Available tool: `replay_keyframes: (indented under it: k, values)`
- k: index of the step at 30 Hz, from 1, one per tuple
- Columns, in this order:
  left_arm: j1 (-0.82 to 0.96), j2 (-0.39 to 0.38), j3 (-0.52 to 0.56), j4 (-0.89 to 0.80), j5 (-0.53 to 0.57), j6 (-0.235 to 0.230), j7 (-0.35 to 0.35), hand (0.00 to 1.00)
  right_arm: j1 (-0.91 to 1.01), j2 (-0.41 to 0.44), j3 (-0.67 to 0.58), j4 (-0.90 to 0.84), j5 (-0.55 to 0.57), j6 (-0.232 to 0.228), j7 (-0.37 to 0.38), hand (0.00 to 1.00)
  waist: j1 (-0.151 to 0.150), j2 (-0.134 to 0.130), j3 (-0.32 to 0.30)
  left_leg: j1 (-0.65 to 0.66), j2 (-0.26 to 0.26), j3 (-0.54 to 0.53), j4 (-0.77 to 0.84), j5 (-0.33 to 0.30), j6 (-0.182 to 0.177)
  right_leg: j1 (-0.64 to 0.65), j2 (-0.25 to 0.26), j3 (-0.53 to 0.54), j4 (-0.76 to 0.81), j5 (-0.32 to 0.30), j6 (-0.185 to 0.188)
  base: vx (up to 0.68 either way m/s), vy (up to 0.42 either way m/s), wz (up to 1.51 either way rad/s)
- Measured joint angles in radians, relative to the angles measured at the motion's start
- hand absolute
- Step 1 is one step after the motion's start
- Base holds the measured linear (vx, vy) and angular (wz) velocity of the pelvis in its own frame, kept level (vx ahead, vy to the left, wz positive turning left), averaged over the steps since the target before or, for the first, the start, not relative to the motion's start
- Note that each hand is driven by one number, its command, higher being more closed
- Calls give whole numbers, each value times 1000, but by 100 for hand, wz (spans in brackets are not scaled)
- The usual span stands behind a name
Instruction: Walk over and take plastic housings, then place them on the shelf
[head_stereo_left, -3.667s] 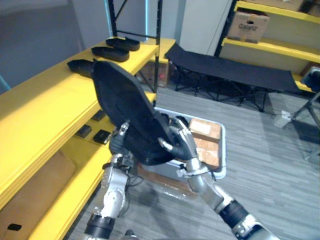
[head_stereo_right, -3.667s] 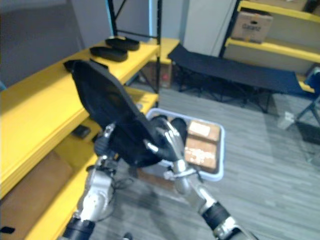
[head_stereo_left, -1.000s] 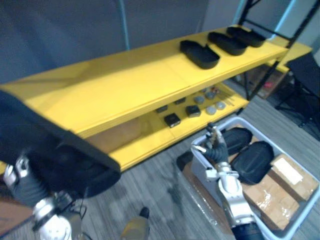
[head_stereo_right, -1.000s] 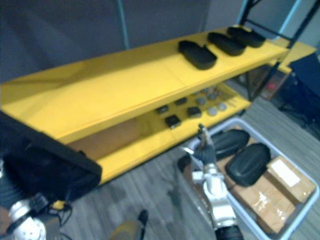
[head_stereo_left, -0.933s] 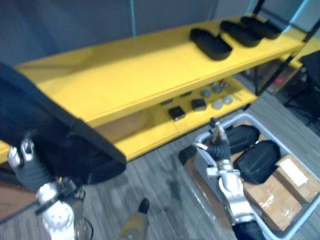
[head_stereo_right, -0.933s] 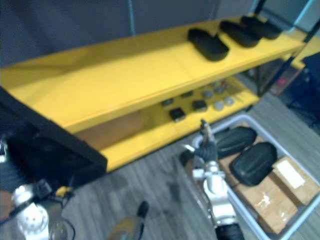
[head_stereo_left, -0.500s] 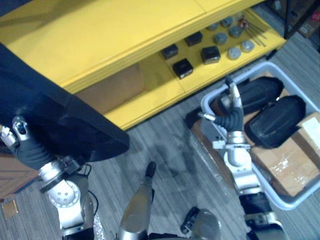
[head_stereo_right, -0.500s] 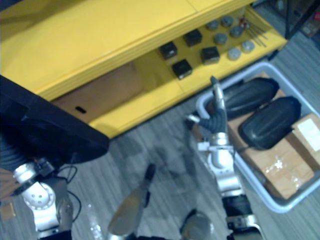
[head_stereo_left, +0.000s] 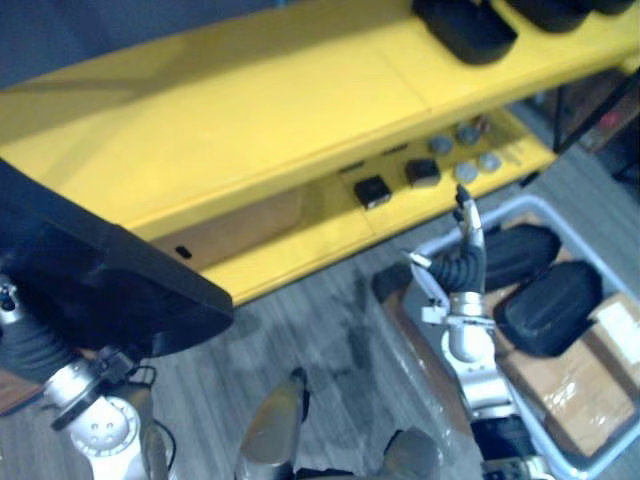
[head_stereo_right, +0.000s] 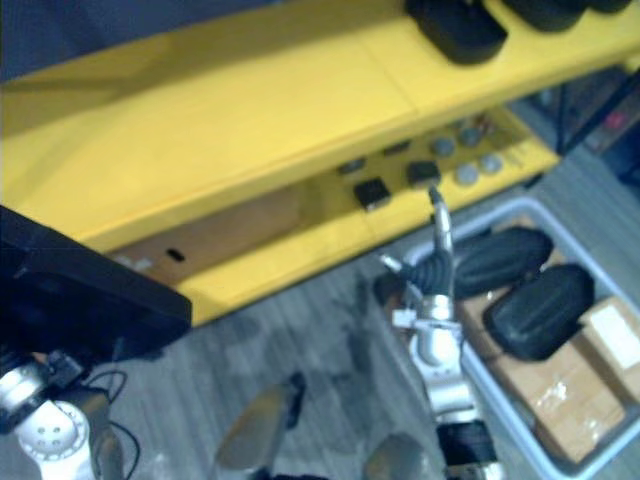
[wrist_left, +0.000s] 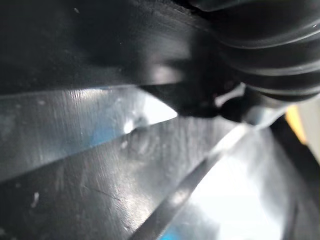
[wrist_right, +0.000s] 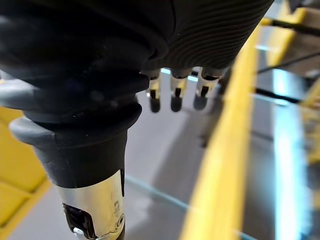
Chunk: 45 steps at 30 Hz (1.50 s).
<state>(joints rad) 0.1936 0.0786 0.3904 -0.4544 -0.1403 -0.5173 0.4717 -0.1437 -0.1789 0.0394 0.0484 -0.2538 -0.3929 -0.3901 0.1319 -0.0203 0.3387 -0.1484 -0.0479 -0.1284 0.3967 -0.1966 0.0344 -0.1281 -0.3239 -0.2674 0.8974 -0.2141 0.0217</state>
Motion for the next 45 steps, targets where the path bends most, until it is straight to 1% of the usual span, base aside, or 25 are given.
replay_keyframes:
  k: [1,2,4,6,7,8,9,10,12,13,14,15,16,19,23,25,27,29,31,35,38,40,42,43,45]
  values:
    - [-14,1,-1,2,-3,3,-1,100,2,-5,-22,-1,1,-6,1,0,-17,2,-28,38,4,-30,-33,-6,3,-35,61,19,-152,-29,12,237,4,55]
    - [-17,1,-3,2,-7,5,-2,100,3,-10,-35,-1,4,-7,1,0,-23,9,-35,50,3,-38,-42,-11,4,-49,81,38,-222,-28,14,362,-38,73]
    - [-11,0,-5,5,-17,11,-5,100,8,-39,-77,-2,9,-20,3,0,-34,13,-64,93,-2,-67,-37,-39,-9,-80,123,92,-415,-1,50,359,-80,61]
    - [-3,-1,-15,8,-20,14,-13,100,22,-62,-102,-2,23,-25,14,0,-42,3,-103,116,-10,-109,-36,-64,-26,-79,137,116,-537,59,57,346,-176,78]
    - [-3,0,-21,8,-18,20,-19,100,25,-70,-110,-2,46,-24,29,0,-49,-15,-131,116,-19,-126,-35,-77,-37,-77,137,127,-578,98,51,383,-278,123]
    - [-6,-5,-31,13,-16,27,-24,100,21,-84,-120,-3,67,-25,49,0,-62,-31,-155,114,-31,-157,-20,-101,-61,-55,137,138,-606,199,88,382,-316,114]
    - [-5,-20,-53,25,-15,36,-24,100,22,-99,-128,-1,85,-25,63,0,-65,-4,-161,114,-9,-162,-8,-107,-69,-37,150,104,-602,191,74,497,-367,112]
    - [19,-31,-85,27,-9,72,-25,100,14,-122,-140,-1,135,-24,106,0,-53,43,-181,122,47,-113,-23,-105,-85,-4,180,61,-625,181,55,384,-266,61]
    - [19,-34,-96,27,-8,90,-37,100,15,-127,-147,-1,169,-25,133,0,-57,57,-186,136,82,6,-78,-69,-132,40,176,19,-652,176,46,219,-133,59]
    - [13,-36,-102,28,-9,91,-49,100,20,-127,-155,-1,173,-25,138,0,-69,59,-187,143,95,60,-97,-54,-131,67,172,-5,-668,176,46,175,-98,104]
    - [-10,-41,-123,29,-9,91,-74,100,42,-126,-187,-4,172,-25,142,0,-89,57,-186,162,119,184,-141,-22,-110,123,165,-60,-693,174,44,210,-97,125]
    - [-32,-43,-144,29,-8,91,-97,100,61,-121,-224,-4,171,-25,141,0,-95,65,-193,194,129,282,-188,2,-81,159,163,-95,-700,173,43,191,-63,114]
    - [-40,-43,-149,29,-8,91,-104,100,65,-118,-236,-5,172,-25,138,0,-95,68,-197,208,126,296,-210,14,-81,169,159,-100,-700,172,42,133,-8,68]
    - [-44,-37,-162,30,0,115,-108,100,64,-107,-252,-62,173,-42,127,0,-86,46,-203,214,105,275,-257,41,-80,171,145,-109,-717,172,42,74,42,30]
    - [-34,13,-168,46,51,202,-144,100,83,-65,-254,-155,210,-49,126,0,-91,30,-207,231,102,281,-274,43,-82,185,147,-105,-735,172,42,32,21,-2]
    - [-36,58,-169,50,87,236,-189,100,107,-53,-254,-191,209,-47,126,0,-94,29,-207,255,103,305,-297,48,-91,188,151,-80,-741,172,43,12,3,-28]
    - [-73,138,-171,93,110,282,-268,100,150,-51,-255,-222,210,-43,126,0,-119,29,-207,276,105,332,-312,48,-91,196,158,-57,-759,172,43,-6,-7,-31]
    - [-123,192,-186,152,110,321,-313,100,180,-49,-255,-238,210,-38,127,0,-128,29,-208,291,106,360,-322,49,-91,196,165,-27,-774,173,44,-33,-2,-43]
    - [-234,276,-222,284,108,392,-351,100,228,-49,-260,-265,210,-31,130,0,-162,26,-209,290,107,398,-324,49,-92,182,171,8,-792,179,53,-58,-4,-51]
    - [-436,399,-248,576,61,465,-370,100,299,-48,-305,-280,222,-23,154,0,-218,30,-211,298,117,479,-328,48,-92,155,196,88,-823,213,61,-74,4,-62]
    - [-606,501,-257,806,23,522,-368,100,362,-48,-332,-281,262,-22,198,0,-280,29,-212,306,125,541,-335,48,-95,138,215,145,-844,237,55,-83,-3,-58]
    - [-715,554,-289,921,-9,563,-367,100,400,-48,-345,-281,282,-16,227,0,-300,32,-213,305,127,580,-340,48,-96,117,226,188,-857,253,56,-59,-12,-56]
    - [-824,587,-309,1053,-18,631,-365,100,438,-48,-344,-281,282,-11,268,0,-335,44,-214,308,127,618,-354,51,-100,105,235,220,-874,271,54,-67,-13,-54]
    - [-848,590,-314,1088,-20,650,-362,100,450,-48,-344,-281,283,-6,280,0,-345,48,-216,308,127,627,-355,52,-101,102,237,228,-878,274,56,-37,-17,-46]
    - [-905,590,-326,1177,-68,707,-355,100,486,-47,-341,-281,324,25,299,0,-382,66,-213,307,127,658,-360,54,-104,83,243,255,-880,281,54,-23,-21,-37]
